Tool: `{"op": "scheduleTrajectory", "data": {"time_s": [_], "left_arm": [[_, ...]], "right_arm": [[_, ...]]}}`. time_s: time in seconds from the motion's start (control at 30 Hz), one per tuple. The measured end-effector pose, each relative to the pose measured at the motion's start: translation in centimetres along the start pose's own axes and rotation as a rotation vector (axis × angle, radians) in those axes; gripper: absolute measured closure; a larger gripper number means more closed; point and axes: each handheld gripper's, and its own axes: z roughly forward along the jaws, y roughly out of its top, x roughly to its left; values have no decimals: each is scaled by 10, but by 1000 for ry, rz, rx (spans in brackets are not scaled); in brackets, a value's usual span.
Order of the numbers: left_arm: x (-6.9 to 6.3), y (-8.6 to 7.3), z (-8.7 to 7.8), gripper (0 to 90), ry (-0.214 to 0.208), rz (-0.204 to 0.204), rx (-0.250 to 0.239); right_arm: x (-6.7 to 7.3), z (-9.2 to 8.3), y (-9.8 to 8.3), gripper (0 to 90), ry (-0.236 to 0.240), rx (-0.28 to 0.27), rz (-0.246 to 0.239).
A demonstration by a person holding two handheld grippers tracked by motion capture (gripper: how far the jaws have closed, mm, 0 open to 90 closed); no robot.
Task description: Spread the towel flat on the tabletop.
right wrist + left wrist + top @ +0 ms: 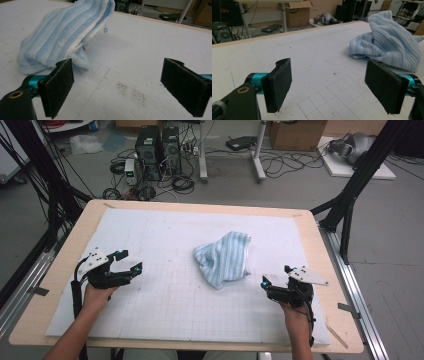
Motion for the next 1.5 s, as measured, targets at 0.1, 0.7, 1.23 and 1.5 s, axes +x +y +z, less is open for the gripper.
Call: {"op": "scheduleTrajectory", "data": {"time_s": [0.1, 0.7, 1.23, 1.5], "left_arm": [[0, 0, 0, 222, 1, -3, 1], [-2, 0, 1, 222, -12, -10, 5], [0, -2, 3, 226, -10, -26, 8], [1, -2, 3, 228, -7, -29, 8]], "right_arm": [[0, 1, 0, 107, 6, 4, -6], [25, 18, 20, 107, 164, 27, -70], [53, 98, 47, 161, 143, 196, -212], [58, 126, 38, 574, 193, 325, -227]]}}
